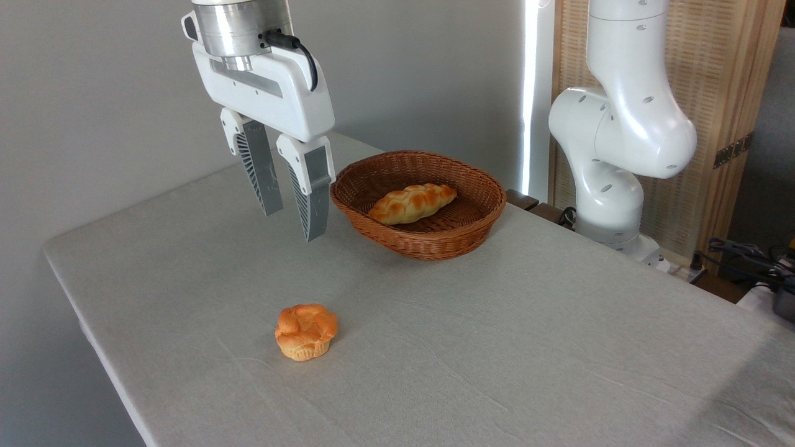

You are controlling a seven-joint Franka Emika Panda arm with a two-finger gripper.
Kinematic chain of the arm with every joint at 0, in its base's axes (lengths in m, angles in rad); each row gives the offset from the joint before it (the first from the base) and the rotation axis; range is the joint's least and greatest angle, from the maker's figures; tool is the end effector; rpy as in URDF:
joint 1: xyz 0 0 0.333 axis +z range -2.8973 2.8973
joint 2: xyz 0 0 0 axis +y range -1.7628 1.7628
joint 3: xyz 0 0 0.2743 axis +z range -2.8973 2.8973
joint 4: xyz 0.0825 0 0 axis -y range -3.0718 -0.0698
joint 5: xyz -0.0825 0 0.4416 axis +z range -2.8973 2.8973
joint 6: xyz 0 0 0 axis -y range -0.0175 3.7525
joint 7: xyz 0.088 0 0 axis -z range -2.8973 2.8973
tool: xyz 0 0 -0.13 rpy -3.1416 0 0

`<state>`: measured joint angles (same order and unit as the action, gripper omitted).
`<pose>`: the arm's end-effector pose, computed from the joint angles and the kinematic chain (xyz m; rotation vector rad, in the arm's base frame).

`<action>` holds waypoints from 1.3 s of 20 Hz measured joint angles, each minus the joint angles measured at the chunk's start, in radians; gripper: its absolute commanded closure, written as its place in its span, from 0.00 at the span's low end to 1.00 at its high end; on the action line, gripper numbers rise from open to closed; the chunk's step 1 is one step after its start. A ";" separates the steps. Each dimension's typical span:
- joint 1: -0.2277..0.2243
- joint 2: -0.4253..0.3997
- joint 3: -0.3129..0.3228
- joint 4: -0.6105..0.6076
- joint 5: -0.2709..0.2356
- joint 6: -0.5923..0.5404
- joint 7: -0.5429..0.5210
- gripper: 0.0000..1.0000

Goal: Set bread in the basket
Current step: 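Move the open gripper down toward the round golden bun on the table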

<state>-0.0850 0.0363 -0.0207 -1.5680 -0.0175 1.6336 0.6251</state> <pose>0.6246 -0.0683 0.5444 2.9248 -1.1175 0.0517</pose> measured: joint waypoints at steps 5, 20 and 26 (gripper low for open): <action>0.001 0.001 0.000 -0.001 0.000 0.000 -0.001 0.00; 0.002 -0.116 0.007 -0.288 0.000 0.281 -0.001 0.00; -0.007 -0.151 0.001 -0.465 0.000 0.412 0.000 0.00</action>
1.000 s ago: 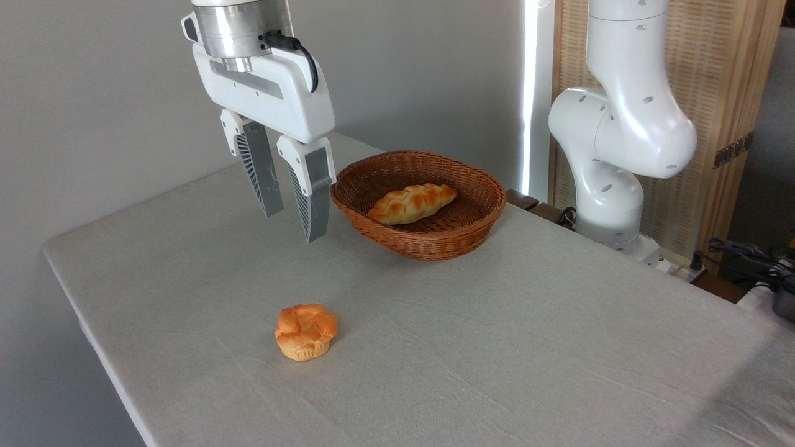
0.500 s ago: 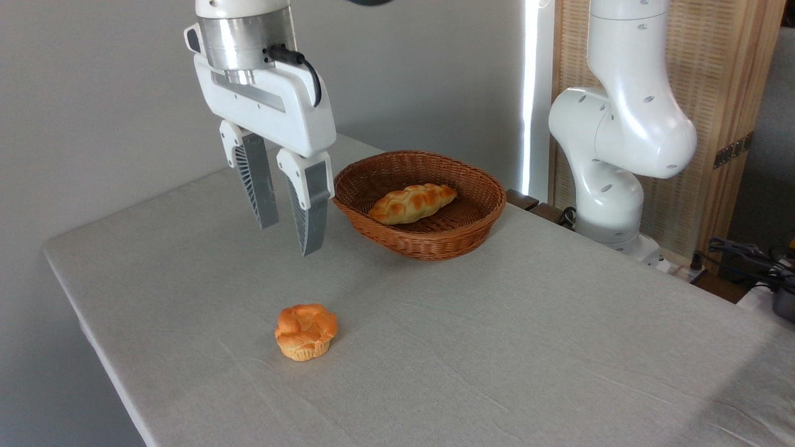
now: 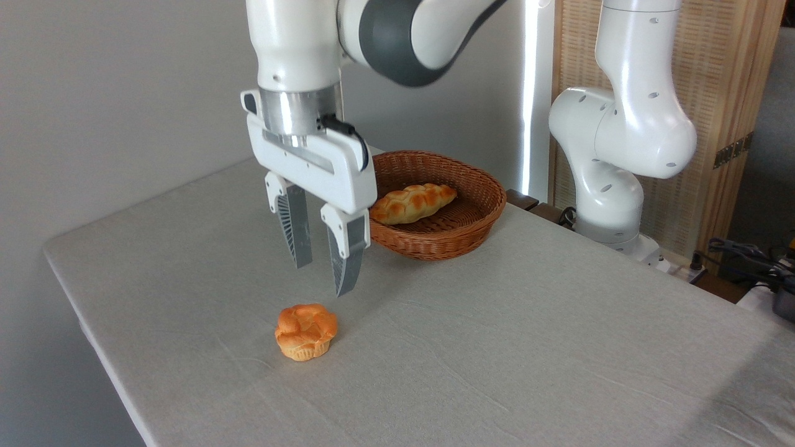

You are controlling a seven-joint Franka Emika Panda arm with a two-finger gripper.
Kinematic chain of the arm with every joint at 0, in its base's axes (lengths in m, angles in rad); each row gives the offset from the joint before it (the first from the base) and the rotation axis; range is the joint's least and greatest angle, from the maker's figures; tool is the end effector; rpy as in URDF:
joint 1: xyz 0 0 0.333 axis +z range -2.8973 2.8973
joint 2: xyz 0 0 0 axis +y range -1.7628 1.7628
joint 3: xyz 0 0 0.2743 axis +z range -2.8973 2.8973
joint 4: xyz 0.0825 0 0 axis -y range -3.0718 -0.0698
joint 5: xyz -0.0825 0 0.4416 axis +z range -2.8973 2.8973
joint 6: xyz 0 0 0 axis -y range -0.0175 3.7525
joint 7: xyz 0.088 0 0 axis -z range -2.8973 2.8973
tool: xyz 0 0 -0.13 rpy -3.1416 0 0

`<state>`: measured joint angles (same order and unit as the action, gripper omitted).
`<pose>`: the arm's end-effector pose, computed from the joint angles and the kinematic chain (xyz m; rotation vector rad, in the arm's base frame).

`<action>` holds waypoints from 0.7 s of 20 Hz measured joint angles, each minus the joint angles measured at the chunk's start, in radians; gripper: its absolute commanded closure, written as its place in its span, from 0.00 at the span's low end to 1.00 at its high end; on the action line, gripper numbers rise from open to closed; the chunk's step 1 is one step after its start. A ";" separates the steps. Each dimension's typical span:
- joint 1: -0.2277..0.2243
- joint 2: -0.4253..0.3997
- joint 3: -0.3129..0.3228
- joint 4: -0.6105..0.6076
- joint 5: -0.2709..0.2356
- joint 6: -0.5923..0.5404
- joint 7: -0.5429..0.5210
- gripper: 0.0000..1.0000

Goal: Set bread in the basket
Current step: 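Move the open gripper down toward the round golden bun on the table, then close the gripper on the golden bun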

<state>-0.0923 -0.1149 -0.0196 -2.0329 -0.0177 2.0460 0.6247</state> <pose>0.5938 -0.0682 0.4246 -2.9113 1.1117 -0.1987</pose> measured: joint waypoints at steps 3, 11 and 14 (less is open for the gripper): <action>-0.030 0.005 -0.002 -0.085 0.000 0.132 0.000 0.00; -0.056 0.049 -0.003 -0.136 0.016 0.253 0.001 0.00; -0.057 0.081 -0.003 -0.142 0.068 0.277 0.001 0.30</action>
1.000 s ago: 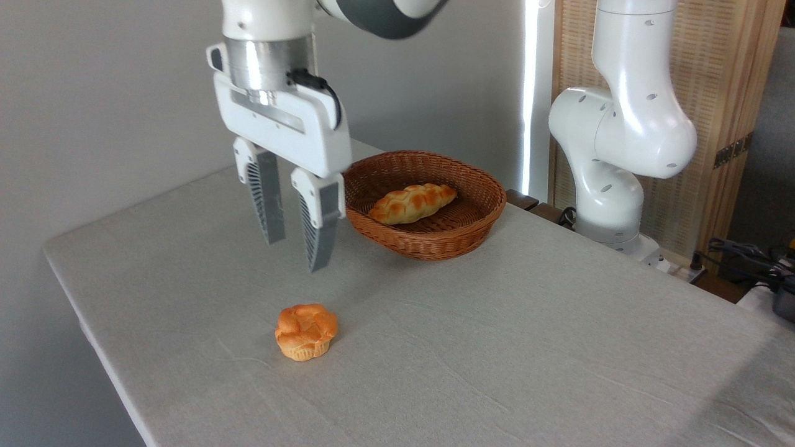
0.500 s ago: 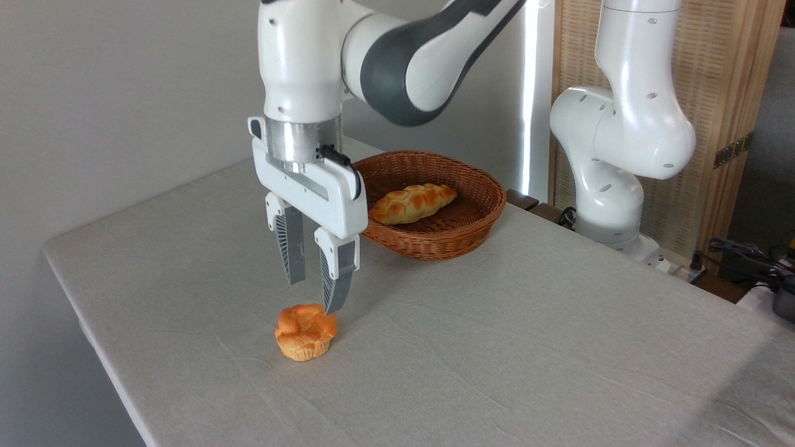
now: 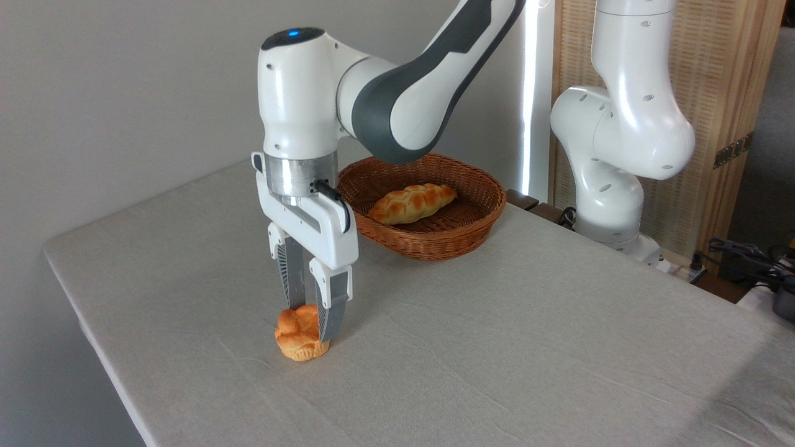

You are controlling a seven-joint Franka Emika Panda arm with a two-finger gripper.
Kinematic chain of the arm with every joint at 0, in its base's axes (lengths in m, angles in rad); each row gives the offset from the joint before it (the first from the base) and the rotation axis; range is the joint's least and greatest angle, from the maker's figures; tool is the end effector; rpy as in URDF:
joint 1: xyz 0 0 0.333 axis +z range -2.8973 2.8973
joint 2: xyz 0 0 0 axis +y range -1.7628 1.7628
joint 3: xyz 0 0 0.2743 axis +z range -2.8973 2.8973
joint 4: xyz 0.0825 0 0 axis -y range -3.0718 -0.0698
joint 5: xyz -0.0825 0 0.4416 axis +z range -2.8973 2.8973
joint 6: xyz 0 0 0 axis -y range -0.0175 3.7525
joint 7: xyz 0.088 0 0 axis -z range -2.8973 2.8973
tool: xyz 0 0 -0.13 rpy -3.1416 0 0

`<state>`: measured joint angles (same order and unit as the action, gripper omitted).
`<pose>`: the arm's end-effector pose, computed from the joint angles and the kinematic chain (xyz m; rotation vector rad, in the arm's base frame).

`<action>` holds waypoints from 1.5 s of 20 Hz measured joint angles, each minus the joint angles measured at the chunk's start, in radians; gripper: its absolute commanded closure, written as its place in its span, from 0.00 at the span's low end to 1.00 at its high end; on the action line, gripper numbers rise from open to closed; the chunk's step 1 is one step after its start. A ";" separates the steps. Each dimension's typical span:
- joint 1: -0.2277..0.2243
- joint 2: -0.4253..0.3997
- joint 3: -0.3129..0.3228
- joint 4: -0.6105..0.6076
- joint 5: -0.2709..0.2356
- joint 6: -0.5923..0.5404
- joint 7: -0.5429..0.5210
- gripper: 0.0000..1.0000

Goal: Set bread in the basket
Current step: 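Close the gripper on the golden bun, then lift the bun and carry it over the wicker basket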

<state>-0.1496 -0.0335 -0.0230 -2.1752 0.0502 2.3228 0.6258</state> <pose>0.5908 -0.1012 0.3287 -2.7923 1.2293 -0.2560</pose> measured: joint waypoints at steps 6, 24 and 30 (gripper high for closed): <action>-0.001 0.023 0.000 -0.001 0.009 0.065 0.000 0.72; -0.009 -0.102 -0.013 0.053 -0.007 -0.222 -0.118 0.79; -0.004 -0.278 -0.005 0.073 -0.140 -0.464 -0.120 0.78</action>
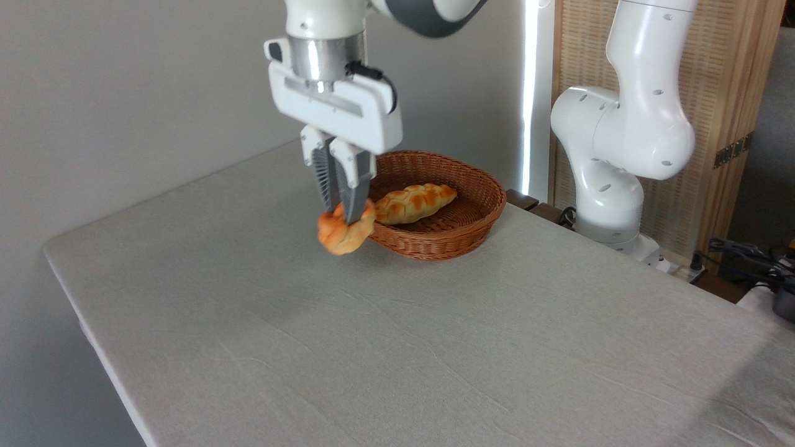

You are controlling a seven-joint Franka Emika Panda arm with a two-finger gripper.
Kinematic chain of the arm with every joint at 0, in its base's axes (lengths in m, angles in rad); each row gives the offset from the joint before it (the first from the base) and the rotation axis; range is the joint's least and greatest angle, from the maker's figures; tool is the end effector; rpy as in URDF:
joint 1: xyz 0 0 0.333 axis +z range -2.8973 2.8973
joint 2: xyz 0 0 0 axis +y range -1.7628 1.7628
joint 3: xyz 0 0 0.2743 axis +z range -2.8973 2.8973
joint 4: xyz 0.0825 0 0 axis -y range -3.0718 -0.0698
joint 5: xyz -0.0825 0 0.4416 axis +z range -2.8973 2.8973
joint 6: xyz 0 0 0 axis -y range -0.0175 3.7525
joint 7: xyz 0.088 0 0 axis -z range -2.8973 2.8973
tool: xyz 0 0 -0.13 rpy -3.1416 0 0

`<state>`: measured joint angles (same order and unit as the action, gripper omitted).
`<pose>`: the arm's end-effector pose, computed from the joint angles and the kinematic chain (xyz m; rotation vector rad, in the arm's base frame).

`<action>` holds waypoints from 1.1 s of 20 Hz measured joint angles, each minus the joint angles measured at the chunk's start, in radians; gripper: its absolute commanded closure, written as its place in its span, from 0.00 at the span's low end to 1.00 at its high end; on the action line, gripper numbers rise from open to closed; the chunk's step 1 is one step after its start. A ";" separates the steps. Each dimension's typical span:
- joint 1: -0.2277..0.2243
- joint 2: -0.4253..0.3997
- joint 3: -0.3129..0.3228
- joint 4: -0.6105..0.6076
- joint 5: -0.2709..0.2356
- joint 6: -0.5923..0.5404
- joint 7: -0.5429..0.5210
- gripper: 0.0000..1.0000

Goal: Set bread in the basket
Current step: 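Lift the bun and carry it over the wicker basket, then lower the bun into the basket beside the croissant and open the gripper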

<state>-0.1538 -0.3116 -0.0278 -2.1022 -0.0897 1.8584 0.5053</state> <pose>0.5295 -0.1069 0.4801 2.9054 -1.0005 0.1223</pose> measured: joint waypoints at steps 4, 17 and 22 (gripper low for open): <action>-0.003 -0.067 -0.004 -0.007 -0.006 -0.120 0.000 0.76; -0.125 -0.214 -0.004 -0.231 -0.007 -0.153 0.007 0.68; -0.200 -0.228 -0.004 -0.289 -0.007 -0.201 0.008 0.00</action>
<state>-0.3542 -0.5398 -0.0322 -2.3916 -0.0969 1.6571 0.5134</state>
